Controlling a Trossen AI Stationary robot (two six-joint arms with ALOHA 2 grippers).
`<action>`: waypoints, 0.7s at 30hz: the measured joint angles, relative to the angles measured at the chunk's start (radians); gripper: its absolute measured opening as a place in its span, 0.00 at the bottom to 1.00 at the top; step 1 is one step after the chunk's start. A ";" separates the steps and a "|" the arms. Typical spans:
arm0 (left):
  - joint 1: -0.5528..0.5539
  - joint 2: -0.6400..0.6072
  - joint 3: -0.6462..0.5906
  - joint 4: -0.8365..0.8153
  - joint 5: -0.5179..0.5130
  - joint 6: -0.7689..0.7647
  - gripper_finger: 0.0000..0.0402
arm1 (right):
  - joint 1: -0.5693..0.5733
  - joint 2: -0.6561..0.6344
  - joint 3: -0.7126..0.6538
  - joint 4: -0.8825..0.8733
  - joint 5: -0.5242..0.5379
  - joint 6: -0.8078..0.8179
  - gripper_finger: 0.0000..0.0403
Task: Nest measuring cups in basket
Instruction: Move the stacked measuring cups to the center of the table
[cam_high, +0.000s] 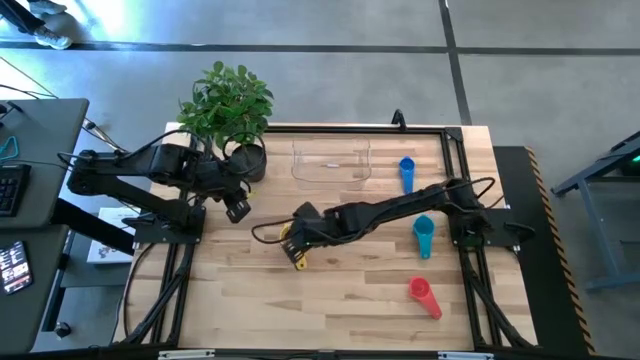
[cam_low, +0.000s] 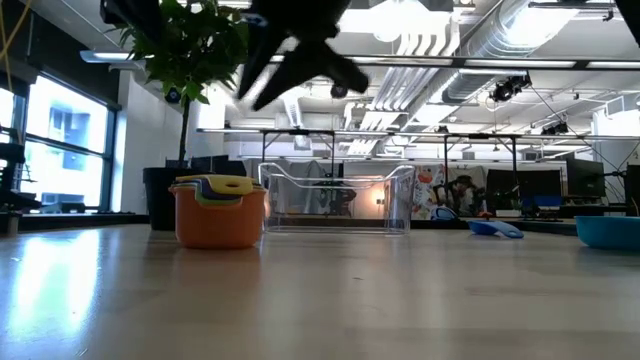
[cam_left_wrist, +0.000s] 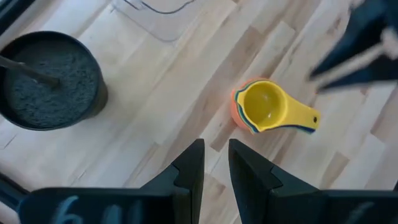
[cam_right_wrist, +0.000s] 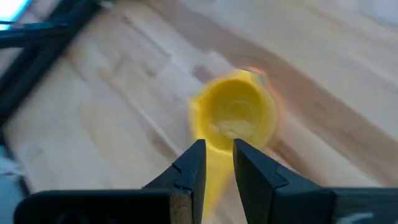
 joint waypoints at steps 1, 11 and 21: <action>-0.008 0.000 0.000 -0.001 0.000 -0.005 0.16 | 0.000 -0.011 0.000 -0.043 0.012 0.006 0.18; -0.088 0.000 -0.096 0.026 -0.003 -0.050 0.16 | 0.006 -0.152 0.000 -0.325 0.155 0.053 0.18; -0.144 0.003 -0.265 0.140 0.004 -0.196 0.16 | -0.016 -0.261 0.000 -0.523 0.209 0.053 0.18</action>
